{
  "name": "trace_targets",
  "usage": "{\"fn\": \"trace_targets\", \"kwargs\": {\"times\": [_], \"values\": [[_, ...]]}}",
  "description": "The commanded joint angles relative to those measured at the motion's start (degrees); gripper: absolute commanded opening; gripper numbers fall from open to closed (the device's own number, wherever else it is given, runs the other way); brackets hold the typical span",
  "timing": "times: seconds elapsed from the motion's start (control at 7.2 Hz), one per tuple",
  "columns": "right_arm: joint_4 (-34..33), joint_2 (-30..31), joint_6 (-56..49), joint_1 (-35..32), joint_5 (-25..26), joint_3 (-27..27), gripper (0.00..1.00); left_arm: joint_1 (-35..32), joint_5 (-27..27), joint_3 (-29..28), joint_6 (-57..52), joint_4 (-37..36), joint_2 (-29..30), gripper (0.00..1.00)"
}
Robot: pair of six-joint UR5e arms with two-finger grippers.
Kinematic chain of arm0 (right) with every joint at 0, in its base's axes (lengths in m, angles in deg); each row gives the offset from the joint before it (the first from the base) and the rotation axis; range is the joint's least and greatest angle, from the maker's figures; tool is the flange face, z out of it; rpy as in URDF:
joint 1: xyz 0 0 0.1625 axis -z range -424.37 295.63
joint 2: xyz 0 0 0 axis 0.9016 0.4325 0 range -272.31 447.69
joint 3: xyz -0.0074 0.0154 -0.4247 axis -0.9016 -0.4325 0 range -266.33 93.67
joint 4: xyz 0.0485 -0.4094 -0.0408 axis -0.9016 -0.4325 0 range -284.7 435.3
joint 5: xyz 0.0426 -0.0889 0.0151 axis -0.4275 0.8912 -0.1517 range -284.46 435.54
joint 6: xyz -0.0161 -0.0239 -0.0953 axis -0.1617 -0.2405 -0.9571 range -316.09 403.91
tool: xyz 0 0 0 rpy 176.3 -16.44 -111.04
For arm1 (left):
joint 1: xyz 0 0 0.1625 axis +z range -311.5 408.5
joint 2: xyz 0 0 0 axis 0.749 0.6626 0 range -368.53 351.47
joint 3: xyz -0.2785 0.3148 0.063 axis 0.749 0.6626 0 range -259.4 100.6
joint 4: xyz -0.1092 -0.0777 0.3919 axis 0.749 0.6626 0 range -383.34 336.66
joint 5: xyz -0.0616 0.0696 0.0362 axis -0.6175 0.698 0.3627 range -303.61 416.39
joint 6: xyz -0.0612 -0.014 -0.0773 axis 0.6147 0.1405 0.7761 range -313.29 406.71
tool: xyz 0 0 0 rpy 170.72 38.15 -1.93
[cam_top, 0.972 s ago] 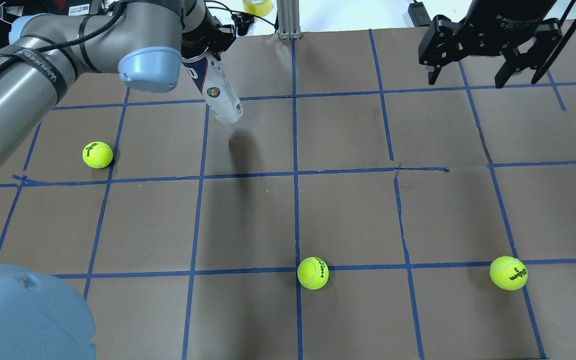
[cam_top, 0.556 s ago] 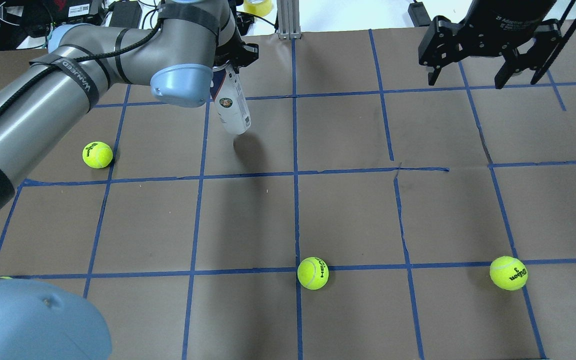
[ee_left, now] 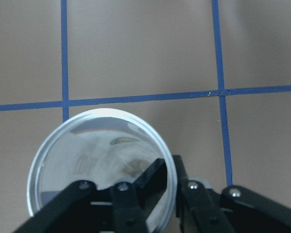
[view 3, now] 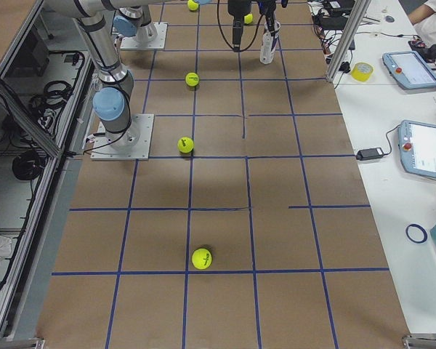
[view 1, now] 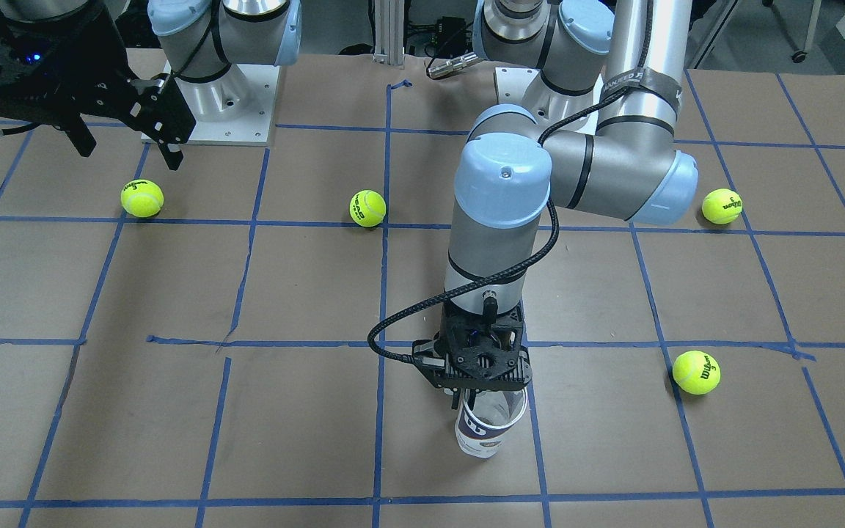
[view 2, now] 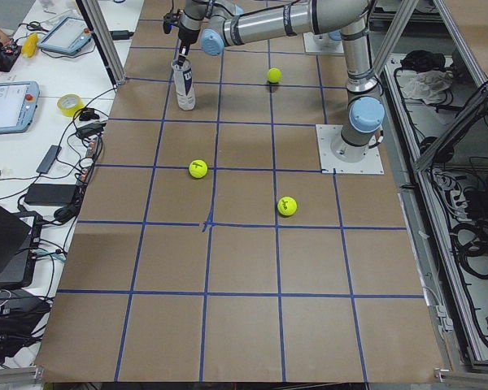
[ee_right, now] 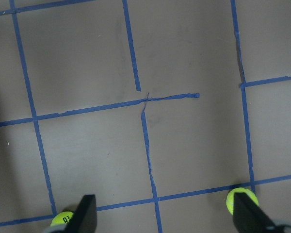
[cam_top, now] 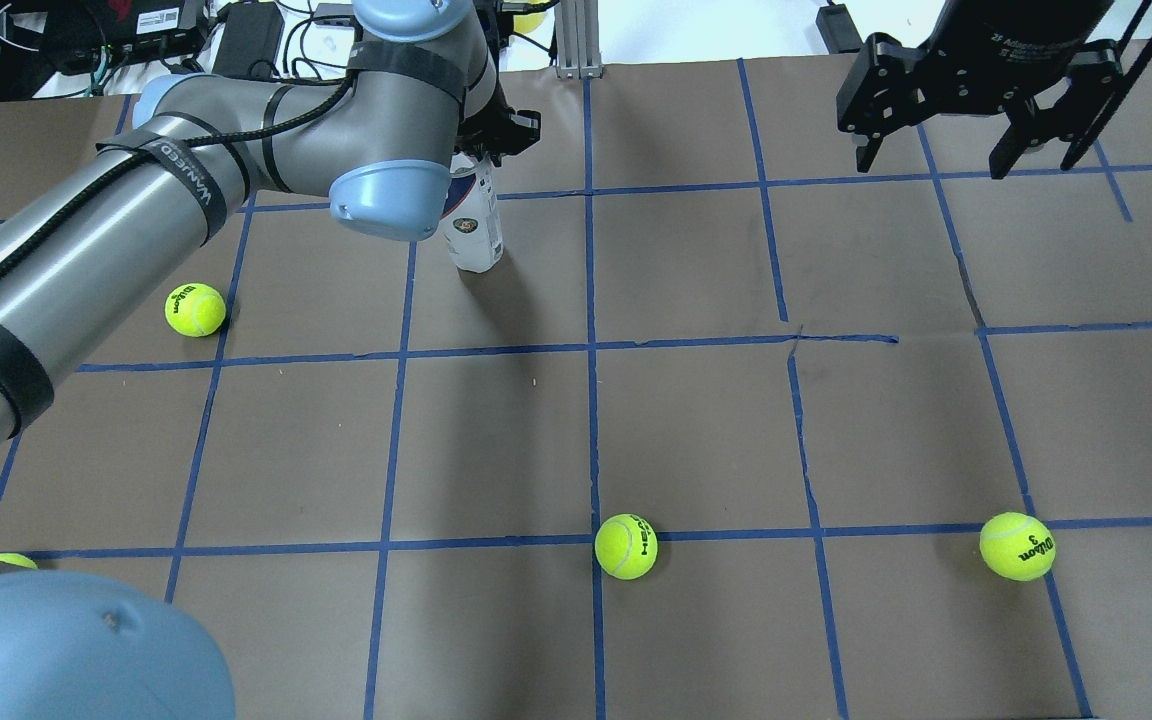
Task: Lift up tennis ball bucket
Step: 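Lift the tube with the left gripper and tilt it upright, then set the tube upright on the table and open the left gripper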
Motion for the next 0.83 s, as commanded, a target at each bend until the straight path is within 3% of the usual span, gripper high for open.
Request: {"fn": "trace_targets", "kwargs": {"times": [0.0,0.14,0.42,0.69], "values": [[0.0,0.0,0.2,0.0,0.0,0.1,1.0,0.0,-0.3,-0.3,0.2,0.3,-0.1,1.0],[0.0,0.0,0.3,0.0,0.0,0.1,1.0,0.0,-1.4,-0.7,0.3,0.9,-1.3,1.0],[0.0,0.0,0.2,0.0,0.0,0.1,1.0,0.9,-1.2,-7.5,0.3,16.2,-5.0,1.0],[0.0,0.0,0.5,0.0,0.0,0.1,1.0,6.7,-1.2,-12.3,-1.7,29.9,-9.0,1.0]]}}
